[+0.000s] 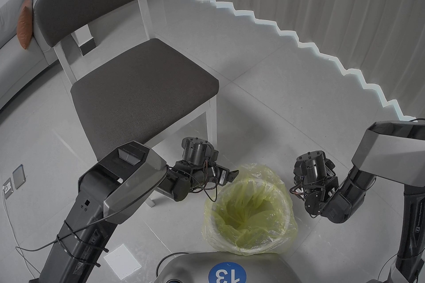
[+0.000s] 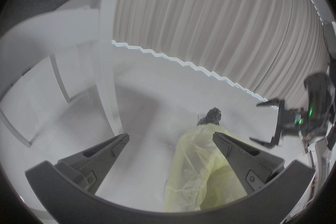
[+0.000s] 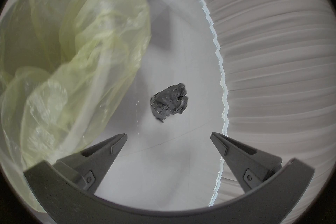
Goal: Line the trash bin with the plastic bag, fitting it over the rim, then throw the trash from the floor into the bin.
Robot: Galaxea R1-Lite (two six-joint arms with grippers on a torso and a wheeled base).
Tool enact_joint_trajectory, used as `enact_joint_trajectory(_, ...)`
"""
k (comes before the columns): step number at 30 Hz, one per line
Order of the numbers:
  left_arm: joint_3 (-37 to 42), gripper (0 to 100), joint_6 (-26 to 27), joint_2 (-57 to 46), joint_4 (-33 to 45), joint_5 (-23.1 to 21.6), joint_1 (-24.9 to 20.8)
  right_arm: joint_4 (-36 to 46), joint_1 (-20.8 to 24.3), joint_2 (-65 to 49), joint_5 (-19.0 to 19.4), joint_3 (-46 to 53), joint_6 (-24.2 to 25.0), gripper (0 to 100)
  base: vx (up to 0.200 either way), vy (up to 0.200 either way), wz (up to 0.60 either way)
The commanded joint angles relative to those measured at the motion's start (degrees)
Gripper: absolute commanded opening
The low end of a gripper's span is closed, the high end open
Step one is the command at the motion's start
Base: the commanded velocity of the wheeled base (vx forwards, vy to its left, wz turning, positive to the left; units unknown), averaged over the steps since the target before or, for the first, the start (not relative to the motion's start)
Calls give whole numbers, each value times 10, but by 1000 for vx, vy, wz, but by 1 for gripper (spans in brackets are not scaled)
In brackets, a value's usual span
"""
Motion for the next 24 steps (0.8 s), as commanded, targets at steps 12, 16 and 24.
enact_joint_trajectory(12, -193, 100, 40, 94, 176, 67, 4, 2, 2, -51, -1, 8, -4, 100, 0, 0, 0)
enact_joint_trajectory(16, -193, 100, 33, 82, 156, 67, 11, 1, -1, -50, -1, 8, -4, 100, 0, 0, 0)
enact_joint_trajectory(24, -95, 100, 21, -43, 107, 58, 29, 1, -10, -14, -1, -11, -4, 100, 0, 0, 0)
